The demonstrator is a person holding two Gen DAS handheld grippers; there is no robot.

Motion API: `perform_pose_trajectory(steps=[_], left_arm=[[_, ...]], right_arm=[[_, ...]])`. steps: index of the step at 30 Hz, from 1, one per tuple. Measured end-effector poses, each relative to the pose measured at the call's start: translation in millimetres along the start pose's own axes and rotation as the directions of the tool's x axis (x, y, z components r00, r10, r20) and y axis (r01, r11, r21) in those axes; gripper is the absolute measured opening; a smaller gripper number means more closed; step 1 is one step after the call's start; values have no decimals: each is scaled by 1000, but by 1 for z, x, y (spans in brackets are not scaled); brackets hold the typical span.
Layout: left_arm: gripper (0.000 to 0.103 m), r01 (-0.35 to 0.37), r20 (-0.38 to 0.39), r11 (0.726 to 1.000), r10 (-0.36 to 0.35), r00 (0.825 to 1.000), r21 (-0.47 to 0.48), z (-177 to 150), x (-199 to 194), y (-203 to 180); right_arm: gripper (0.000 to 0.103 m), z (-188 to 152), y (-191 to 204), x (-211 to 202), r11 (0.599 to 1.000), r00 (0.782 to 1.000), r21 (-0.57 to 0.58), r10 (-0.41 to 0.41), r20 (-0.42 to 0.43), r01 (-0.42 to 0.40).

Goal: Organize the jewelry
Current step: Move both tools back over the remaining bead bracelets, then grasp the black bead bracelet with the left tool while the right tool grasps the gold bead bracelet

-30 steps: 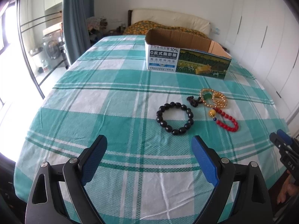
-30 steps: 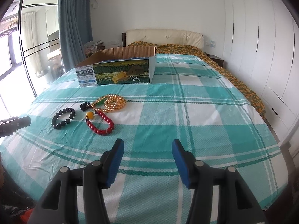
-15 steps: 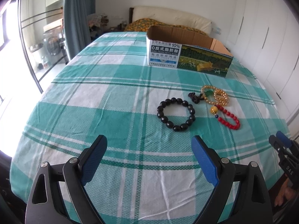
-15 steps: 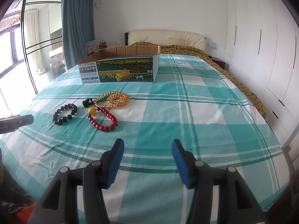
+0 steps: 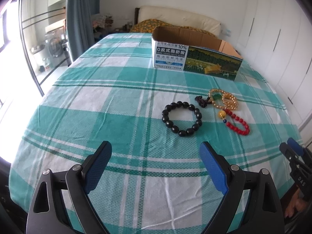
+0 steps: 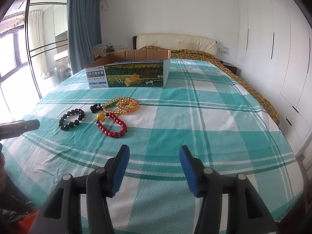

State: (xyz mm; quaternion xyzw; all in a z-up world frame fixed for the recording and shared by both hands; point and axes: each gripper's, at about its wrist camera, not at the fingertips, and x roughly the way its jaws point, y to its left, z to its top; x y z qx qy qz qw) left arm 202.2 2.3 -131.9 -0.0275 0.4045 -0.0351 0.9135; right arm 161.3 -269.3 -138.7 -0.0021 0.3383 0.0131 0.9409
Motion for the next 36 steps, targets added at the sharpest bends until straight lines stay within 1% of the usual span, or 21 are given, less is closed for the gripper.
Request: perform_pose_trajectory(steps=[13, 16, 18, 22, 26, 29, 31, 34, 36], left_arm=[[92, 0, -16, 1000, 0, 1000, -2, -1, 4, -2], [92, -1, -21, 1000, 1, 1000, -15, -2, 6, 1], [92, -3, -24, 1000, 2, 1000, -21, -1, 8, 3], [92, 14, -28, 1000, -15, 1000, -28, 11, 13, 6], [93, -3, -29, 1000, 3, 1000, -26, 30, 27, 6], [93, -11, -49, 999, 9, 999, -37, 38, 43, 6], [93, -12, -69, 999, 9, 998, -44, 41, 54, 6], [93, -27, -92, 999, 23, 996, -47, 43, 69, 6], [93, -43, -109, 998, 38, 993, -43, 43, 76, 5]], right_arm=[[54, -2, 0, 0, 1000, 1000, 2, 22, -2, -22], [54, -3, -1, 3, 998, 998, 9, 55, -15, -55], [54, -3, 0, 5, 998, 998, 9, 64, -19, -64], [54, 2, 2, 8, 996, 996, 8, 85, -25, -84], [54, 19, 0, 15, 992, 991, 8, 124, -43, -124], [54, 40, 0, 29, 985, 981, -1, 171, -93, -172], [54, 55, 0, 45, 980, 972, -10, 196, -133, -199], [54, 73, -1, 69, 977, 967, -31, 203, -152, -210], [54, 83, 1, 88, 971, 958, -46, 223, -179, -234]])
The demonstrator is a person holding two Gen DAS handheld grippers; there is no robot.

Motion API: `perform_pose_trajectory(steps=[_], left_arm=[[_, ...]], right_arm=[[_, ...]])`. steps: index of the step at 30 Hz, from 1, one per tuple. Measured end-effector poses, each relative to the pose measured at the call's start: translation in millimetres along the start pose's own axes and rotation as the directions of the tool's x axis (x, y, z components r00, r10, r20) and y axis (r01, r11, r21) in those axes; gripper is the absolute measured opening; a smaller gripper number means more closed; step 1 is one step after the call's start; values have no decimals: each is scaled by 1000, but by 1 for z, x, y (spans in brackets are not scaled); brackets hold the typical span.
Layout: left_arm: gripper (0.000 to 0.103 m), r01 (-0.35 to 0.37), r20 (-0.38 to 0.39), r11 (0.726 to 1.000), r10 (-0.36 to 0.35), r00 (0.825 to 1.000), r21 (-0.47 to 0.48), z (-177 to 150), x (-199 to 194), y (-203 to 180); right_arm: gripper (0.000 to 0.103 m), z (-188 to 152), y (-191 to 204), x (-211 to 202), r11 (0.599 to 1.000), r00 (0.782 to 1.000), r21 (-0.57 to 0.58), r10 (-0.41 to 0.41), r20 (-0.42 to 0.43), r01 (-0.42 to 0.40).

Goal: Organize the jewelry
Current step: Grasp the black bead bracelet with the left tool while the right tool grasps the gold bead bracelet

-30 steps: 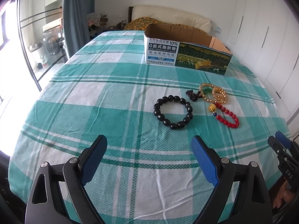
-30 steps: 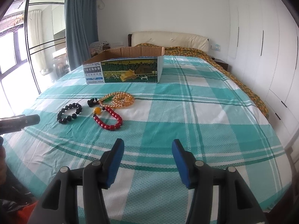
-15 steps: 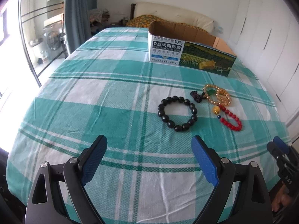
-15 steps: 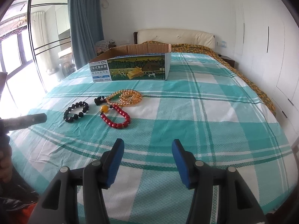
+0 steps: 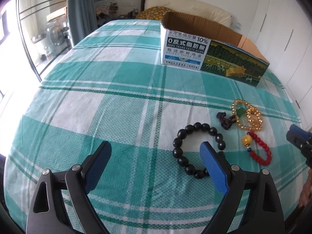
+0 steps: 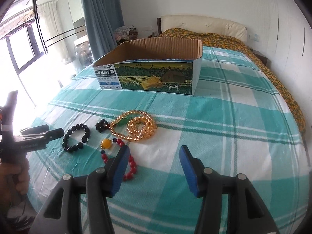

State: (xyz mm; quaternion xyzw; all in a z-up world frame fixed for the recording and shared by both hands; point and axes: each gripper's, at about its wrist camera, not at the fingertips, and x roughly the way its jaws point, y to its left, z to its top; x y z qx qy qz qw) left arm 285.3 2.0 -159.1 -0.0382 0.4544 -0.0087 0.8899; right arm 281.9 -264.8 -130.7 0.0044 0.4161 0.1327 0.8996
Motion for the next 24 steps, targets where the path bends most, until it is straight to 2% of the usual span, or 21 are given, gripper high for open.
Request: perform_pose_trajectory(steps=[4, 7, 12, 13, 14, 16, 17, 18, 19, 20, 21, 24], left_arm=[[93, -30, -23, 999, 31, 999, 19, 0, 11, -4], [93, -50, -39, 998, 51, 998, 37, 0, 18, -6], [93, -68, -20, 996, 69, 997, 57, -2, 20, -7], [93, -70, -15, 996, 71, 997, 58, -3, 20, -8], [92, -68, -13, 996, 69, 998, 60, -3, 20, -8], [86, -54, -9, 996, 55, 998, 66, -4, 18, -11], [79, -47, -6, 996, 47, 999, 75, -4, 16, -13], [67, -34, -1, 996, 35, 999, 88, -4, 14, -16], [59, -21, 3, 994, 20, 1000, 105, -5, 12, -20], [40, -8, 6, 992, 7, 1000, 124, -6, 10, -25], [15, 16, 4, 990, -17, 1000, 141, -6, 9, -28], [10, 82, -7, 988, -82, 997, 131, -6, 6, -28]], right_arm=[[54, 17, 4, 39, 998, 997, -47, 44, -69, -48], [53, 27, 7, 64, 997, 996, -72, 17, -91, -23], [38, 35, 15, 86, 993, 994, -121, -10, -110, -4], [34, 34, 19, 90, 988, 992, -154, -48, -115, 30], [33, 33, 23, 91, 981, 992, -187, -72, -108, 50], [28, 34, 24, 91, 983, 991, -178, -64, -116, 43], [19, 35, 22, 91, 984, 991, -173, -65, -121, 43], [15, 36, 21, 91, 984, 989, -172, -74, -126, 51], [15, 37, 20, 91, 985, 988, -166, -73, -133, 50], [14, 38, 18, 91, 987, 987, -155, -67, -144, 44], [14, 38, 17, 90, 989, 986, -146, -58, -154, 35], [14, 39, 13, 73, 996, 991, -88, -2, -133, -10]])
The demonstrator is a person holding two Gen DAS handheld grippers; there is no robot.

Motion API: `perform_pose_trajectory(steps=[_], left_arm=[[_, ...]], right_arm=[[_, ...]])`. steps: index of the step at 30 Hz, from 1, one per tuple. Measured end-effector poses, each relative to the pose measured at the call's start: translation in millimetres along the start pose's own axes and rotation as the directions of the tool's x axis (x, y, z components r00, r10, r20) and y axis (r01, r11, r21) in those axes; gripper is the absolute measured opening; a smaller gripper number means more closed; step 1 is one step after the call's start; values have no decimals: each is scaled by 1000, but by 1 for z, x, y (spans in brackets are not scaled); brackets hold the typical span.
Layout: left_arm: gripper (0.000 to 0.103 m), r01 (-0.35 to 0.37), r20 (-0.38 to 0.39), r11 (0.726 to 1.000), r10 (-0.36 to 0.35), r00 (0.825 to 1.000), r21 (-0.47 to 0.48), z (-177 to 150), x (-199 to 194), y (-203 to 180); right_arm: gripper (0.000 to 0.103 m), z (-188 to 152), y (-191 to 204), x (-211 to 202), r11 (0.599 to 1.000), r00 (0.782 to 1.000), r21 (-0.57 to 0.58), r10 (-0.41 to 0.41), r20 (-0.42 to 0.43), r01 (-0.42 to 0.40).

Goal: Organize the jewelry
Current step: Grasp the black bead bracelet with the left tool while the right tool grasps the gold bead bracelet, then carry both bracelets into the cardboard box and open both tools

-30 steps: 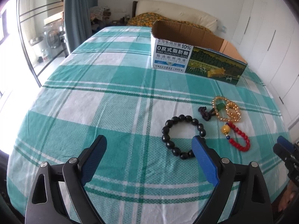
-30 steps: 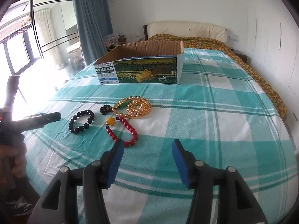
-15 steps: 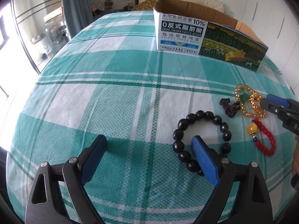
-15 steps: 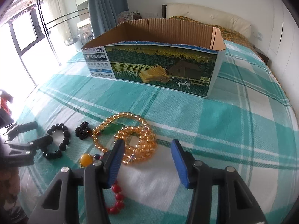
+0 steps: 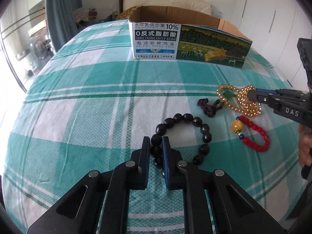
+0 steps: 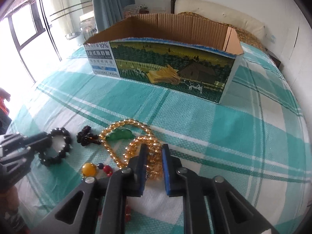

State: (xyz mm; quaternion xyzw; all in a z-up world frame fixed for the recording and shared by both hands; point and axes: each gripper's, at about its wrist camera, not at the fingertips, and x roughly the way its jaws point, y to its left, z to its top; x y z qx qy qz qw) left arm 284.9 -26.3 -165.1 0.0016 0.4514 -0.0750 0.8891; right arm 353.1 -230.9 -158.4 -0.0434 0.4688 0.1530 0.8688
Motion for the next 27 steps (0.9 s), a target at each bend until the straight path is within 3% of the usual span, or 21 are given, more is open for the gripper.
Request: perform_pose_trajectory(steps=[6, 12, 22, 27], left_arm=[[10, 86, 53, 996, -84, 995, -40, 10, -29, 10], [10, 139, 116, 990, -139, 983, 3, 34, -72, 4], [10, 247, 145, 969, -249, 958, 29, 61, -118, 2], [10, 266, 153, 963, -269, 951, 42, 69, -131, 0]], right_arm=[[14, 0, -10, -63, 995, 993, 65, 71, 98, -78], [15, 10, -11, -113, 993, 982, 74, 80, 171, -94], [15, 16, -12, -168, 991, 965, 78, 84, 250, -107], [15, 18, -15, -181, 988, 959, 86, 98, 266, -125]])
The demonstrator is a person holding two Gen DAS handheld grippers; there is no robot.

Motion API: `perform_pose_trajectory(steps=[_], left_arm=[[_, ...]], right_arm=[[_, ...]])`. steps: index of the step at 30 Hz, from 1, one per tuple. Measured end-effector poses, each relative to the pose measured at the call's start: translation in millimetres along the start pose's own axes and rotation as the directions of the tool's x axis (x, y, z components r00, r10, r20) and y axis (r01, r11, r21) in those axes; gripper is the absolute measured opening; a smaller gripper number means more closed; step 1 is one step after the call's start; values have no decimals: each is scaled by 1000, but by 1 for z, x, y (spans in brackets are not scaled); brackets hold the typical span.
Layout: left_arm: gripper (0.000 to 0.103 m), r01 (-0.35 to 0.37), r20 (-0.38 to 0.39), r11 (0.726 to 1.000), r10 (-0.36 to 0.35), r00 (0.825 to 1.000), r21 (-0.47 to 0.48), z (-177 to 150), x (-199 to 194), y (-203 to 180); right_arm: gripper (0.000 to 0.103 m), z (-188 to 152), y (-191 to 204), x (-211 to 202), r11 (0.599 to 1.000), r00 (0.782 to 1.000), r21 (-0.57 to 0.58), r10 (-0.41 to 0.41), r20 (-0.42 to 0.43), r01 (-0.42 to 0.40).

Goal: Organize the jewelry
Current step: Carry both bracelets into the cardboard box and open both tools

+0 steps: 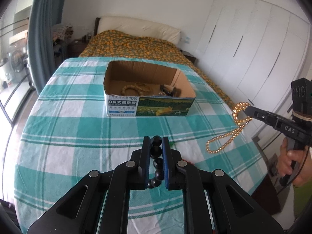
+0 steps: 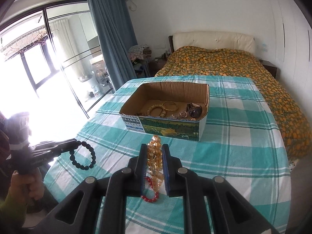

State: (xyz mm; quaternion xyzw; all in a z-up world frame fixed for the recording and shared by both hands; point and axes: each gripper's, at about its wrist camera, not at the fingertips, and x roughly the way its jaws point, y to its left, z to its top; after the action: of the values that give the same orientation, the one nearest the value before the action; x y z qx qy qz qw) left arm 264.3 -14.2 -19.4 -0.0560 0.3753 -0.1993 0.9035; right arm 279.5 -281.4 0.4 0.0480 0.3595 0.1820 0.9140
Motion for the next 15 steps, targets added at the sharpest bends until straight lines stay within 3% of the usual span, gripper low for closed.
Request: perform_pose_trajectory(steps=[15], left_arm=[[10, 29, 2, 1000, -29, 1000, -1, 34, 0, 7]], right_arm=[[15, 25, 4, -6, 1000, 1000, -15, 15, 19, -15]])
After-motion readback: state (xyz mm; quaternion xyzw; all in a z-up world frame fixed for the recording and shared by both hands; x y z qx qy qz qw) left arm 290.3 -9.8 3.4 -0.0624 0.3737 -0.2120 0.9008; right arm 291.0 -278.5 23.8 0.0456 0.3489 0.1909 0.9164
